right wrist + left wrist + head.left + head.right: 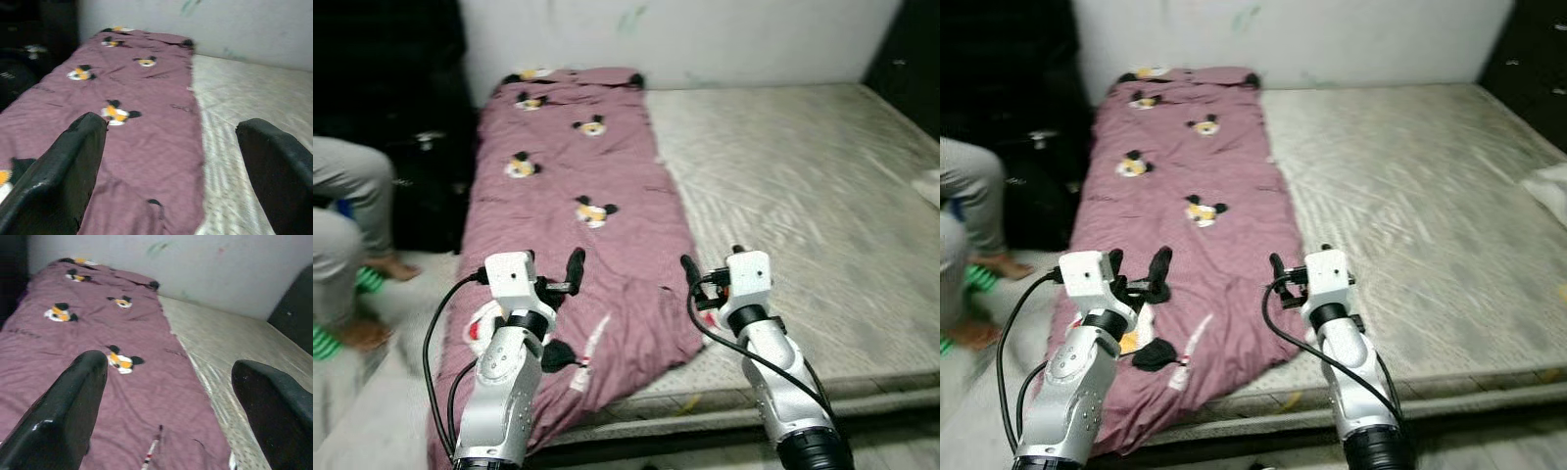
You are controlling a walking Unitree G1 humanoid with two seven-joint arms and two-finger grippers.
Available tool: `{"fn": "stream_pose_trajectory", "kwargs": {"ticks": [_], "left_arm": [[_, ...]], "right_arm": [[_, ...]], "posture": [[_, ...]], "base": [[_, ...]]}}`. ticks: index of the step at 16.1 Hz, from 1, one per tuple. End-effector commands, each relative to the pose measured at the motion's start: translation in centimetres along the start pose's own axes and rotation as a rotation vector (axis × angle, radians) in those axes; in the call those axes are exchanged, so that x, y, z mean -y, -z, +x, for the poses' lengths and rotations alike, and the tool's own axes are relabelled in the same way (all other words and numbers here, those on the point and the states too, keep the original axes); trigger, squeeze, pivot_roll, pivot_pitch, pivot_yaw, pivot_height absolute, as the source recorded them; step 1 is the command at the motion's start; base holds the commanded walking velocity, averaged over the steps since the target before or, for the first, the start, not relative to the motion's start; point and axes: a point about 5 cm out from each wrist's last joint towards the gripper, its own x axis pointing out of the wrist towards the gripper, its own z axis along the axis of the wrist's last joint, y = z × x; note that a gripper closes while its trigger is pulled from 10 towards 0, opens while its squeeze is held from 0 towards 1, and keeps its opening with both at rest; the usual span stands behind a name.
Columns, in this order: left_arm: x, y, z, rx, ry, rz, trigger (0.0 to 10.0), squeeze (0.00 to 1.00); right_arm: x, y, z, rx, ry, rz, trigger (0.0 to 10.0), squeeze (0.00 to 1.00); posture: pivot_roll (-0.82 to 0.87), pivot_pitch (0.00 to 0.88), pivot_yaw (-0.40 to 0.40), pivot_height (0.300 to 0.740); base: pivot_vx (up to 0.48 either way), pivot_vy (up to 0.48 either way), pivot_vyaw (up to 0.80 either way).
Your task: Clean up the room
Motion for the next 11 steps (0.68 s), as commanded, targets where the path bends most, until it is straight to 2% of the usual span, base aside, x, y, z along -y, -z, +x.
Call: {"fn": "stream_pose_trajectory", "kwargs": {"ticks": [1,5,11], "left_arm": [[0.22,0.05,-0.06,0.000,0.001,-0.014,10.0,0.00],[0.27,0.06,-0.09,-0.001,0.006,-0.010,10.0,0.00],[-0.12,-0.17,-0.06,0.012,-0.005,0.001,10.0,0.00]], "right_arm": [[-0.16,0.06,0.14,-0.009,-0.009,0.003,10.0,0.00],[-0.15,0.13,0.12,-0.012,-0.010,-0.001,10.0,0.00],[-0.22,0.23,0.16,-0.017,-0.015,-0.003,10.0,0.00]], "posture": [[0.03,0.045,0.017,0.740],[0.02,0.044,0.015,0.740],[0.03,0.040,0.017,0.740]], "base": [[0.000,0.480,0.00],[0.000,0.446,0.00],[0.000,0.000,0.00]]}}
